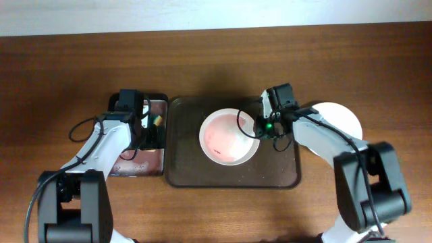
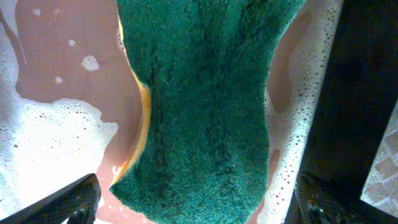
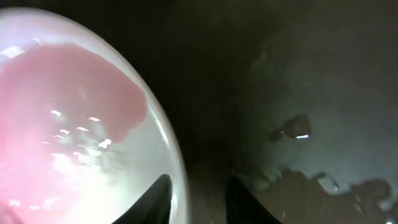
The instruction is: Clean dirty plates on tray and stack at the side
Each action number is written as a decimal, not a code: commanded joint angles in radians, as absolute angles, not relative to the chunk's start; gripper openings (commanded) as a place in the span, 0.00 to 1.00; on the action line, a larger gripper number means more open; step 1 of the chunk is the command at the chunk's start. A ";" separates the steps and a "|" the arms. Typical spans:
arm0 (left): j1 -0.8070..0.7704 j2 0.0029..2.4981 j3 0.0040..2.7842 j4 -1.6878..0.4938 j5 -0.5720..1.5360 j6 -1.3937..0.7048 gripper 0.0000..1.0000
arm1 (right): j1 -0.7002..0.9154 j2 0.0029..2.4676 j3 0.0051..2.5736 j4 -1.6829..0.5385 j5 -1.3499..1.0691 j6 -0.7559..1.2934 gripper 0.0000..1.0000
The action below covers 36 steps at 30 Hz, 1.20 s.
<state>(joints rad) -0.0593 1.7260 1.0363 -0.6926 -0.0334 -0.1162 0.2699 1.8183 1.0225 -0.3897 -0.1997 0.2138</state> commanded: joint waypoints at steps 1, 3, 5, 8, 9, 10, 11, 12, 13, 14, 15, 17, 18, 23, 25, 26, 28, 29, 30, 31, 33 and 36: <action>-0.056 1.711 1.042 -0.693 -0.021 -0.111 0.99 | 0.269 1.866 1.020 -0.405 -0.239 0.192 0.04; -0.056 1.711 1.042 -0.693 -0.022 -0.111 0.99 | 0.269 1.865 1.020 -0.429 -0.286 0.278 0.04; -0.056 1.711 1.042 -0.693 -0.022 -0.111 0.99 | 0.269 1.864 1.020 -0.546 -0.335 0.587 0.04; -0.056 1.711 1.042 -0.693 -0.021 -0.111 0.99 | 0.269 1.864 1.020 -0.658 -0.357 0.847 0.04; -0.056 1.711 1.042 -0.693 -0.022 -0.111 0.99 | 0.269 1.864 1.020 -0.650 -0.395 0.847 0.04; -0.056 1.711 1.042 -0.693 -0.021 -0.111 0.99 | 0.269 1.864 1.020 -0.641 -0.412 0.846 0.05; -0.056 1.711 1.042 -0.693 -0.022 -0.111 0.99 | 0.268 1.864 1.020 -0.633 -0.397 0.843 0.17; -0.056 1.711 1.042 -0.693 -0.021 -0.111 0.99 | 0.267 1.864 1.020 -0.627 -0.347 0.843 0.31; -0.056 1.711 1.042 -0.693 -0.021 -0.111 0.99 | 0.267 1.864 1.020 -0.613 -0.296 0.834 0.32; -0.056 1.711 1.042 -0.693 -0.021 -0.111 0.99 | 0.267 1.864 1.020 -0.576 -0.249 0.770 0.32; -0.056 1.711 1.042 -0.693 -0.021 -0.111 0.99 | 0.267 1.864 1.020 -0.519 -0.215 0.692 0.32; -0.056 1.711 1.042 -0.693 -0.021 -0.111 0.99 | 0.267 1.864 1.020 -0.470 -0.183 0.593 0.25; -0.056 1.711 1.042 -0.693 -0.017 -0.111 0.99 | 0.267 1.864 1.020 -0.471 -0.165 0.567 0.21; -0.056 1.711 1.042 -0.693 -0.015 -0.111 0.99 | 0.268 1.866 1.020 -0.551 -0.171 0.532 0.04; -0.056 1.711 1.042 -0.693 -0.014 -0.111 0.99 | 0.268 1.866 1.020 -0.584 -0.236 0.532 0.04; -0.056 1.711 1.042 -0.691 -0.014 -0.111 0.99 | 0.268 1.866 1.020 -0.588 -0.236 0.531 0.04; -0.056 1.711 1.042 -0.673 -0.015 -0.111 0.99 | 0.268 1.866 1.020 -0.588 -0.236 0.531 0.04; -0.056 1.711 1.042 -0.648 -0.015 -0.111 0.99 | 0.268 1.866 1.020 -0.588 -0.236 0.531 0.04; -0.056 1.711 1.042 -0.622 -0.017 -0.111 0.98 | 0.268 1.866 1.020 -0.588 -0.236 0.531 0.04; -0.056 1.711 1.042 -0.598 -0.033 -0.111 0.97 | 0.268 1.866 1.020 -0.588 -0.236 0.531 0.04; -0.056 1.713 1.042 -0.562 -0.091 -0.111 0.95 | 0.268 1.866 1.020 -0.588 -0.235 0.531 0.04; -0.056 1.752 1.027 -0.529 -0.102 -0.111 0.84 | 0.268 1.866 1.020 -0.588 -0.235 0.531 0.04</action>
